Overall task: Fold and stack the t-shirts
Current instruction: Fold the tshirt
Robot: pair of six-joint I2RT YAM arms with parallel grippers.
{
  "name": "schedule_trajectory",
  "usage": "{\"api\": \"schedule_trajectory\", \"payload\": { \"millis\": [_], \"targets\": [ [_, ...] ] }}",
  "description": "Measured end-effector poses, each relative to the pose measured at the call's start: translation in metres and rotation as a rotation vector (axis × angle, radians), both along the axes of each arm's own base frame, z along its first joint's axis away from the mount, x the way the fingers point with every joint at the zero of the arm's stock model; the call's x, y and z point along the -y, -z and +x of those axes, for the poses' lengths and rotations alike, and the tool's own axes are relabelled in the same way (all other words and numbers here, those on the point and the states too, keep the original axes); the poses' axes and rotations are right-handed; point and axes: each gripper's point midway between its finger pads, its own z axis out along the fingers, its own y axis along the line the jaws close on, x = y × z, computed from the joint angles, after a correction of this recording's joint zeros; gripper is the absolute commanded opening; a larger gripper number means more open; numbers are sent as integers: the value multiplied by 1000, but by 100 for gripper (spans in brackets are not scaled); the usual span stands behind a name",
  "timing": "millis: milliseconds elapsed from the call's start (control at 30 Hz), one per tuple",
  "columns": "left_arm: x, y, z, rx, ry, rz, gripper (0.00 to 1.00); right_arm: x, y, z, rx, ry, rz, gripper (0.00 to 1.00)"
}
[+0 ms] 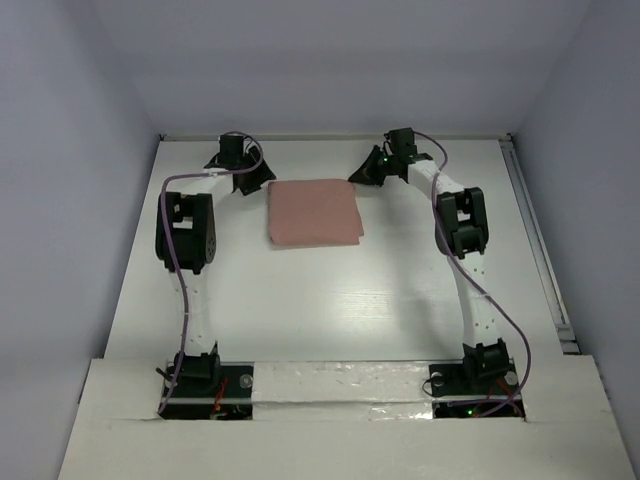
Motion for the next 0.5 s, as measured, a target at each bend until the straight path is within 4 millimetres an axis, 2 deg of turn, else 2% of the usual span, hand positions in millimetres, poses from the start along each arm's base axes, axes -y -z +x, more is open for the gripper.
{"api": "schedule_trajectory", "payload": {
  "millis": [33,67,133,167,200,267,300,367,433,500],
  "targets": [
    [-4,-8,0,8,-13,12,67,2,-2,0,4,5,-10,9],
    [-9,-18,2,22,-23,24,70,6,-6,-1,4,10,-16,23],
    [-21,-50,6,72,-51,49,74,14,-16,-3,15,21,-31,41],
    [-27,-73,9,116,-63,61,75,20,-25,-4,29,30,-40,49],
    [-31,-98,11,165,-75,70,78,28,-35,-6,44,39,-50,66],
    [-41,-153,5,269,-100,83,79,46,-60,-14,82,63,-72,86],
    [-45,-184,-3,334,-111,84,80,56,-74,-22,101,77,-85,99],
    [-50,-235,-27,439,-123,86,81,79,-102,-45,150,110,-114,100],
    [-51,-275,-58,537,-121,79,83,104,-129,-76,196,156,-147,100],
    [-50,-293,-91,591,-108,72,84,128,-150,-110,252,207,-176,100]
  ]
}}
